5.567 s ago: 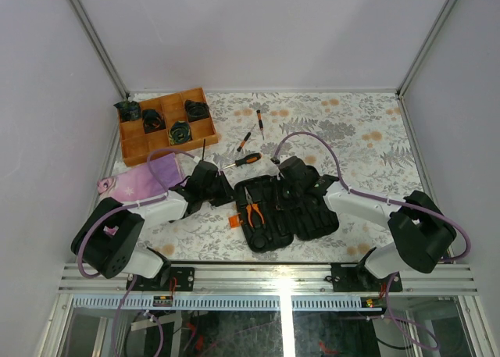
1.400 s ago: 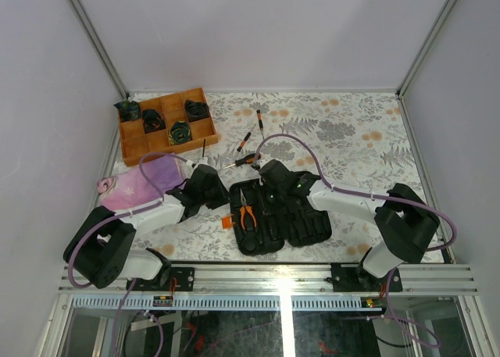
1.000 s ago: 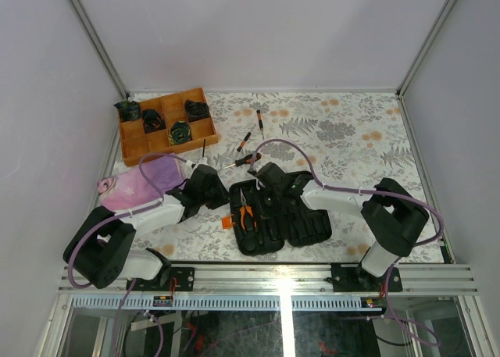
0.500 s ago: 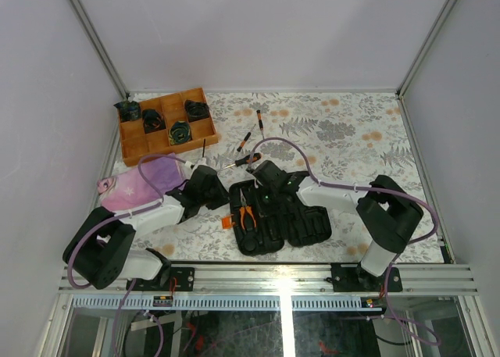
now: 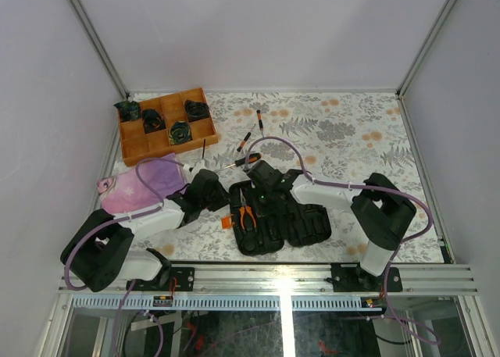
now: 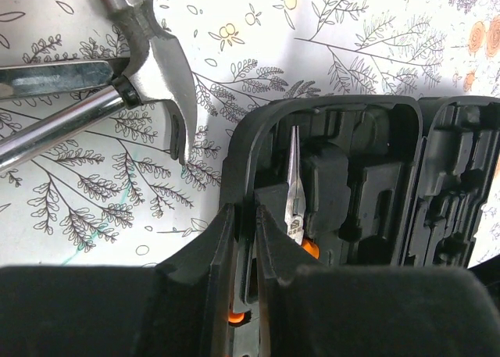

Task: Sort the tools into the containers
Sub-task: Adjust the pliers in the storage box.

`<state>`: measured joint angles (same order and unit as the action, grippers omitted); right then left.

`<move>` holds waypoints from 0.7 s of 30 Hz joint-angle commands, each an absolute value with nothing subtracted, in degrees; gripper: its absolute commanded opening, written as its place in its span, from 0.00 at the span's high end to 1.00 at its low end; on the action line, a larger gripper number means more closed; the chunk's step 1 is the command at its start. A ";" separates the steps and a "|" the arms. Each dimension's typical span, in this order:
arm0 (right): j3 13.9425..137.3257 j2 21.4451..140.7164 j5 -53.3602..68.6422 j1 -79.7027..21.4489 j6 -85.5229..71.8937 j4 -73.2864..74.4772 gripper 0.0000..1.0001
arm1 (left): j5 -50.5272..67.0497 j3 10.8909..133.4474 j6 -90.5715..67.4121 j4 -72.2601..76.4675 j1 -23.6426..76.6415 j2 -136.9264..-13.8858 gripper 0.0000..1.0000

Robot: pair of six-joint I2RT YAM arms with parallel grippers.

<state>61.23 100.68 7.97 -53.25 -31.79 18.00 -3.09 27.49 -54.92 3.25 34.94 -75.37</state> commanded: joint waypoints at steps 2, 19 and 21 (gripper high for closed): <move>59.08 105.31 0.59 -55.72 -31.65 20.56 0.96 | -1.40 26.22 -57.20 2.29 36.65 -75.78 1.00; 54.24 74.47 -18.41 -51.90 -28.45 17.76 0.68 | -2.88 30.65 -57.78 -1.85 36.56 -76.60 0.95; 53.20 73.64 -16.25 -49.84 -28.41 17.75 0.67 | -3.93 31.16 -57.55 -3.51 36.47 -75.85 0.91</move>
